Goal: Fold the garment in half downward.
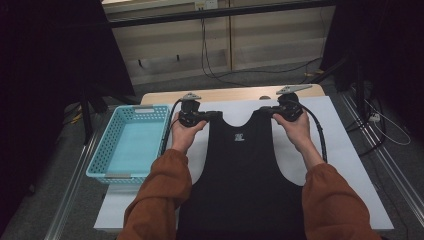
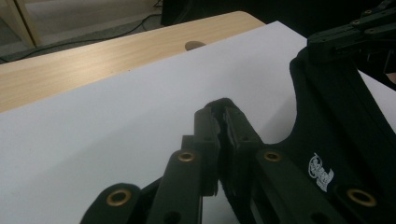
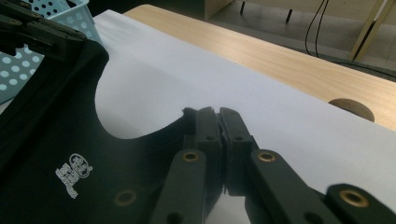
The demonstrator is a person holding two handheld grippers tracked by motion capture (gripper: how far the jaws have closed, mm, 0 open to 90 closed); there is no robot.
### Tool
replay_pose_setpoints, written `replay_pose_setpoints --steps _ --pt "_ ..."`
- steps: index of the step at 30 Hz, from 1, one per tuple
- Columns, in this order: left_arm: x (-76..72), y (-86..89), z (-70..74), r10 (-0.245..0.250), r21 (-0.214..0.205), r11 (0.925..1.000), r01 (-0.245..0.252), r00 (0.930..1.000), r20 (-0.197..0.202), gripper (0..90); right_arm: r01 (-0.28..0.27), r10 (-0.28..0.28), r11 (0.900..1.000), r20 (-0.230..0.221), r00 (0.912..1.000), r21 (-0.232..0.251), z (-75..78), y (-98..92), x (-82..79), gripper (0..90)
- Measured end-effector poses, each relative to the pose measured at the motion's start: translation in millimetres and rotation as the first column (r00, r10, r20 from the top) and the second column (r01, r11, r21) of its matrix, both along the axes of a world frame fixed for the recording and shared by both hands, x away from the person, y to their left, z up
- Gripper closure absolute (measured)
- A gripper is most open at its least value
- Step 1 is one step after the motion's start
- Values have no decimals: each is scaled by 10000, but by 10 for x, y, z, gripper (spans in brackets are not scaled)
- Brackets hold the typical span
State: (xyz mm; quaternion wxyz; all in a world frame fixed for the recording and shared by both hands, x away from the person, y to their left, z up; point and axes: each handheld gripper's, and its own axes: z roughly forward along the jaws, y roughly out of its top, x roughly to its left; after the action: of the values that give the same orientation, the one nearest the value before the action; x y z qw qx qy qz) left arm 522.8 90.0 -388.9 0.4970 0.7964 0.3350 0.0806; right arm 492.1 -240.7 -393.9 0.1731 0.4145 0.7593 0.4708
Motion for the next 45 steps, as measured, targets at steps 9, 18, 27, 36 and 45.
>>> replay_pose_setpoints --steps 9,18,27,36,45 --pt "24 15 124 101 -14 9999 -100 9998 195 852 27 -32 9999 344 9994 123 133 -3 -13 888" --pt "41 19 304 154 -138 9998 -147 9985 519 852 134 -153 9996 734 9972 262 310 -21 -12 890" --pt "72 -3 413 316 -225 9993 -301 9970 710 854 271 -303 9991 1014 9944 329 457 -47 6 890" --pt "104 -25 584 337 -355 9989 -300 9936 1081 854 401 -448 9985 1373 9895 368 622 -62 32 890" --pt "135 -44 745 326 -291 9992 -289 9905 1337 854 491 -547 9981 1626 9852 384 767 -78 57 890"
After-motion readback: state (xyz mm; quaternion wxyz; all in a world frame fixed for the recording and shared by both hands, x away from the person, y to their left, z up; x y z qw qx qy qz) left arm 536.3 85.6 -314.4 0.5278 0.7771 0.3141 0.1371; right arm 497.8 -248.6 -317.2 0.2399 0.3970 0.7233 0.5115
